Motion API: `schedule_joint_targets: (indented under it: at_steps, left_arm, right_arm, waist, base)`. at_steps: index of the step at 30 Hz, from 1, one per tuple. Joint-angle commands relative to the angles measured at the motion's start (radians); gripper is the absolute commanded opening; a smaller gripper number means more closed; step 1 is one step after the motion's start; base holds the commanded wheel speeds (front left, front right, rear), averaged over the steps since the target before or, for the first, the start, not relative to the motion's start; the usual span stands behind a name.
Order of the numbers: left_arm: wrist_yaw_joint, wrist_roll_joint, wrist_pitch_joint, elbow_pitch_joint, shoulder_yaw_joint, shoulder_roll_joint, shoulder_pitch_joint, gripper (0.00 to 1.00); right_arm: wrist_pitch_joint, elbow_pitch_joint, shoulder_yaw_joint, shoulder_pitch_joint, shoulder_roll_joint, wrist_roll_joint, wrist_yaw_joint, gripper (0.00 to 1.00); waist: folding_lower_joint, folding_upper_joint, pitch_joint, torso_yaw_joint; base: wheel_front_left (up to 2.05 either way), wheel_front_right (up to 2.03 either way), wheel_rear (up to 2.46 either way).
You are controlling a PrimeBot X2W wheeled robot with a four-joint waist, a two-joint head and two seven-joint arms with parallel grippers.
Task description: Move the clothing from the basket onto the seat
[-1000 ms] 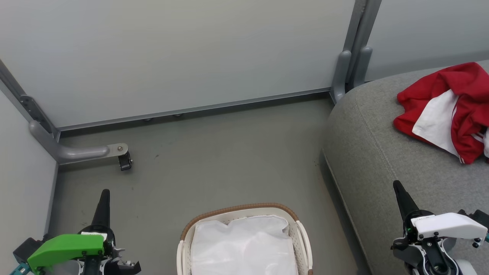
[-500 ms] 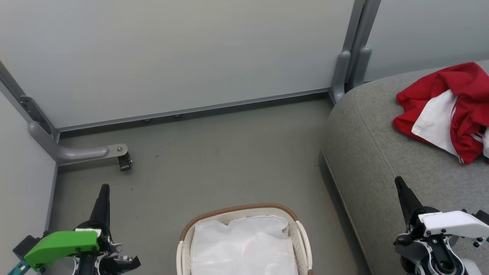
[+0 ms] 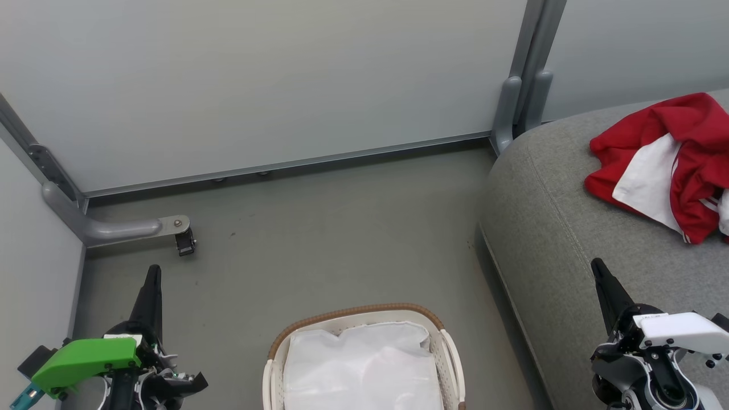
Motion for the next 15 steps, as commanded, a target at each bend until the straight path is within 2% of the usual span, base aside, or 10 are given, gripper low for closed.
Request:
schedule_joint_targets:
  at_steps: [1,15]
  left_arm:
    - [-0.005,-0.003,0.004,-0.002,0.003,0.007,-0.012,0.0]
    - [-0.005,-0.003,0.004,-0.002,0.002,0.007,-0.012,0.0]
  right_arm:
    - [0.003,-0.003,-0.002,-0.009,-0.006,0.004,0.0,0.0]
    - [0.003,-0.003,-0.002,-0.009,-0.006,0.004,0.0,0.0]
  waist:
    - [0.0,0.0,0.0,0.0]
    - [0.0,0.0,0.0,0.0]
  base:
    - [0.0,0.0,0.0]
    - [0.0,0.0,0.0]
